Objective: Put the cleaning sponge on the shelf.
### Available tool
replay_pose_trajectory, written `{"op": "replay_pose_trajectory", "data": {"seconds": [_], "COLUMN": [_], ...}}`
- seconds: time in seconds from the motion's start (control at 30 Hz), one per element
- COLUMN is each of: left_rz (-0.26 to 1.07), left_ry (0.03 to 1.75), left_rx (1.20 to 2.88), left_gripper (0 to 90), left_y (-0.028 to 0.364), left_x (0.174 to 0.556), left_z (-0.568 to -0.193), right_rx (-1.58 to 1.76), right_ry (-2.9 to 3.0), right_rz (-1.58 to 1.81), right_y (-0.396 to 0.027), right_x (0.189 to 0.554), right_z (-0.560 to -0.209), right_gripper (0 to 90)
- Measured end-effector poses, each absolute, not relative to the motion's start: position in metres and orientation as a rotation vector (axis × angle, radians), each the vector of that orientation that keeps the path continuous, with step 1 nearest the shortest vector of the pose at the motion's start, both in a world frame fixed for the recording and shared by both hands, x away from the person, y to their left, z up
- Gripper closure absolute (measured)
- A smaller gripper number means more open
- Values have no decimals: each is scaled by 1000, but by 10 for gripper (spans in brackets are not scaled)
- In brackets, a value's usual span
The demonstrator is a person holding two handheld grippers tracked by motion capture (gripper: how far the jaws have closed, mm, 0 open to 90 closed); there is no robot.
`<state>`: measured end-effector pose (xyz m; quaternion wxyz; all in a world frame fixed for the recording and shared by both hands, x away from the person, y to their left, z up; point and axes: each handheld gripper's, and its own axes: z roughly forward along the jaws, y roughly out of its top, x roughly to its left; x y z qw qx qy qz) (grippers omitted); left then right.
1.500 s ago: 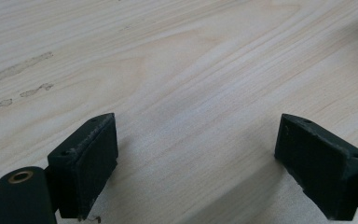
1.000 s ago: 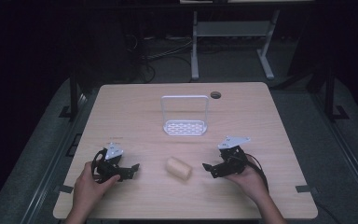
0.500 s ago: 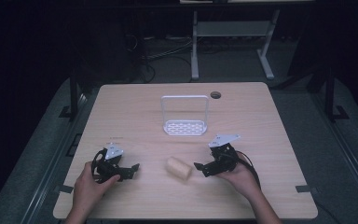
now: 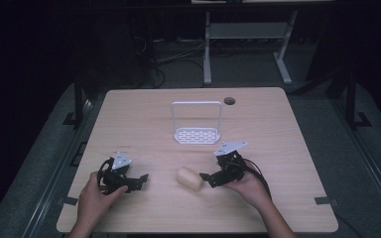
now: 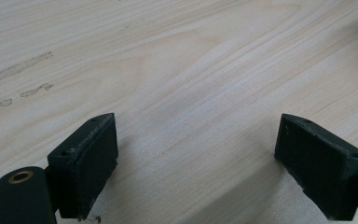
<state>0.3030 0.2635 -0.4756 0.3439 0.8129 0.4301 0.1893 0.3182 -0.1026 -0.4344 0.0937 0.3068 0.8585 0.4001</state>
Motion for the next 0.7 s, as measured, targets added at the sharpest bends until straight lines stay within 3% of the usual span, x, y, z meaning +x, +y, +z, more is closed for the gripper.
{"op": "replay_pose_trajectory", "data": {"seconds": [0.7], "left_rz": [492], "left_ry": [1121], "left_rx": [2105], "left_gripper": [126], "left_y": [263], "left_x": [303], "left_z": [-476], "right_rx": [874], "right_ry": [2582], "right_rz": [1206], "right_y": [-75], "right_x": [324], "right_z": [-430], "right_gripper": [77]}}
